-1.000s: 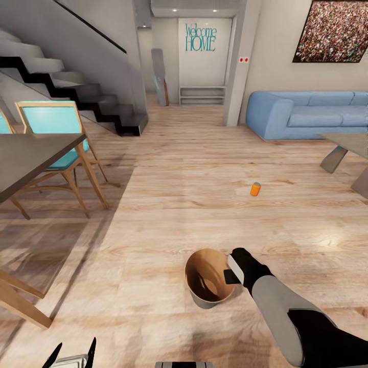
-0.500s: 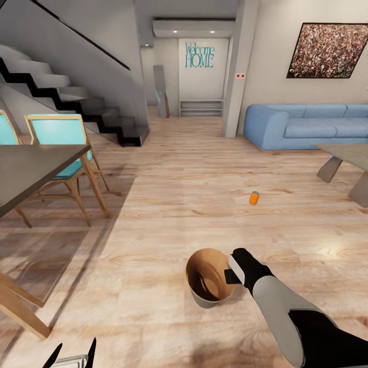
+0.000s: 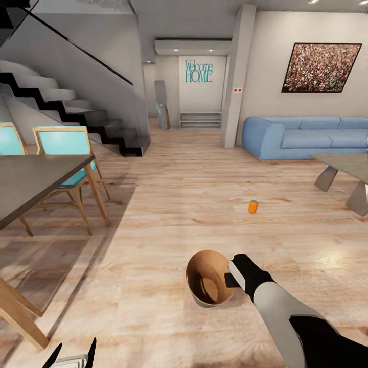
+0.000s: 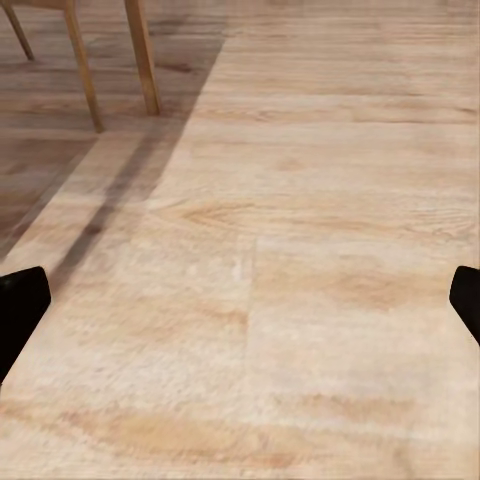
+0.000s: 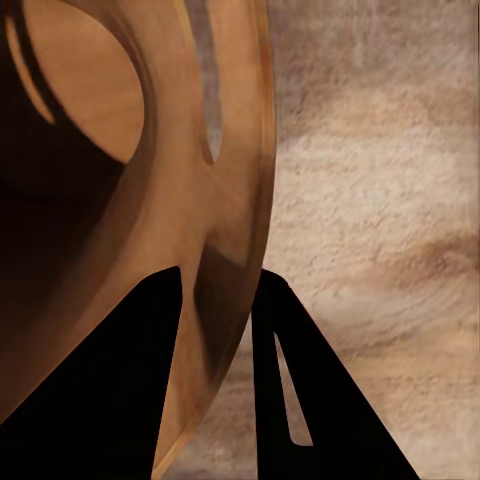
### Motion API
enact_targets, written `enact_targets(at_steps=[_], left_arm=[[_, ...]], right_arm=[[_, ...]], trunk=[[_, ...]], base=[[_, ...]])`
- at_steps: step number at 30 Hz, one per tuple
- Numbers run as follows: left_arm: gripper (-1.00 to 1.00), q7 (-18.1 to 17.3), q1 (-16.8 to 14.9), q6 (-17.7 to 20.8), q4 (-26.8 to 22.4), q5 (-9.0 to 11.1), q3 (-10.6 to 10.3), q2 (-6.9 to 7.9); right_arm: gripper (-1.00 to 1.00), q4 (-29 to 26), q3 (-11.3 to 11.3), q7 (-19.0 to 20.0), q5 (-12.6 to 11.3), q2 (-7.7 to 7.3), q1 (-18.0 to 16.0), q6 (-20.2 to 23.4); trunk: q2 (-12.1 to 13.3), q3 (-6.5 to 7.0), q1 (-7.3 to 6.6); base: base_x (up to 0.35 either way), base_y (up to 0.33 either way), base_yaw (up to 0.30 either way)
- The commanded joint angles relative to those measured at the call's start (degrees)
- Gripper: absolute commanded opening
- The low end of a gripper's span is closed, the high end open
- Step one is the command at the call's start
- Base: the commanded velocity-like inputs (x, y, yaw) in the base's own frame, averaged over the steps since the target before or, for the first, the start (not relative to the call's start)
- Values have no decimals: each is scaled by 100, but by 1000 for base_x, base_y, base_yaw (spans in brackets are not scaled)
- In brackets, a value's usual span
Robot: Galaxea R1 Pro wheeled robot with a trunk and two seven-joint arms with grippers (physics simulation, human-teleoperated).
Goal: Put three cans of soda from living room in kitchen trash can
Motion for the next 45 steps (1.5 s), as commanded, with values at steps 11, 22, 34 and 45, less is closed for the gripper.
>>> enact_targets(at_steps=[11, 22, 34, 45], left_arm=[[100, 0, 0, 0, 17, -8, 0, 0], [100, 0, 0, 2, 23, -9, 0, 0], [100, 0, 0, 0, 23, -9, 0, 0], [100, 0, 0, 0, 23, -9, 0, 0]], right_arm=[[-100, 329, -9, 70, 472, -72, 351, -1351], [-100, 722, -2, 73, 515, -107, 583, -2068], [-100, 723, -1, 124, 517, -111, 781, -2216], [-100, 630, -6, 536, 802, -287, 1491, -2970]], trunk=[[15, 245, -29], [30, 489, -57], [46, 754, -88], [138, 990, -155]], base=[[0, 0, 0], [0, 0, 0], [0, 0, 0], [0, 0, 0]])
